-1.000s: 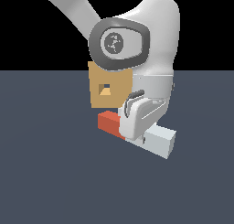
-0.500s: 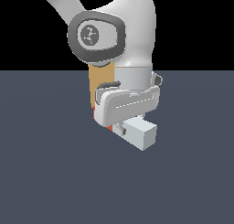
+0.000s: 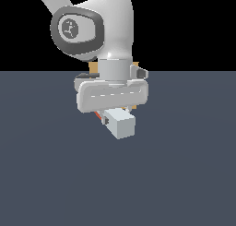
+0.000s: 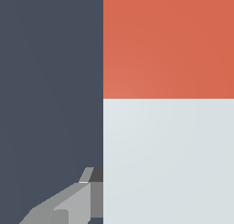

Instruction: Insert the peg into the horizontal hole in a box.

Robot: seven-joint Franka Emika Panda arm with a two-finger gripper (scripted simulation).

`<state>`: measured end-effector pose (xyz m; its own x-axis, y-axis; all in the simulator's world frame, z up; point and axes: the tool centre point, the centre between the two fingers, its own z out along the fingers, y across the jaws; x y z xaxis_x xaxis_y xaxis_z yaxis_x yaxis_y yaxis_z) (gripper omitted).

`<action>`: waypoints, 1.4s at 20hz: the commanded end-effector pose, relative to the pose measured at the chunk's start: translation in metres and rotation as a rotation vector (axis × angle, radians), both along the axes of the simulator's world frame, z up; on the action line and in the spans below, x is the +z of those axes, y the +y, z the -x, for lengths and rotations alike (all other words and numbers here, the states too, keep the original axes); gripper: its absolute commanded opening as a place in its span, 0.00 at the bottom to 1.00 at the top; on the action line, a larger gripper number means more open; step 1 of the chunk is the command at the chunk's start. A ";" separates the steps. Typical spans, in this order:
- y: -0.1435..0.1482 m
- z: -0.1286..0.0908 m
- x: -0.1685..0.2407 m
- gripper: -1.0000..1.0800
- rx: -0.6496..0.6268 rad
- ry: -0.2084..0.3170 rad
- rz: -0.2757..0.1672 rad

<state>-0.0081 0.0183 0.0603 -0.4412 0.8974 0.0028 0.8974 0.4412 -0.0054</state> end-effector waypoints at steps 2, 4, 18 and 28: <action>0.012 0.012 0.009 0.00 -0.080 -0.006 0.000; 0.019 0.018 0.012 0.00 -0.124 -0.006 0.000; 0.068 0.050 0.031 0.00 -0.385 -0.006 0.001; 0.085 0.056 0.037 0.00 -0.461 -0.006 0.001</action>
<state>-0.0656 0.1019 0.0945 -0.0039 1.0000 -0.0008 1.0000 0.0039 -0.0055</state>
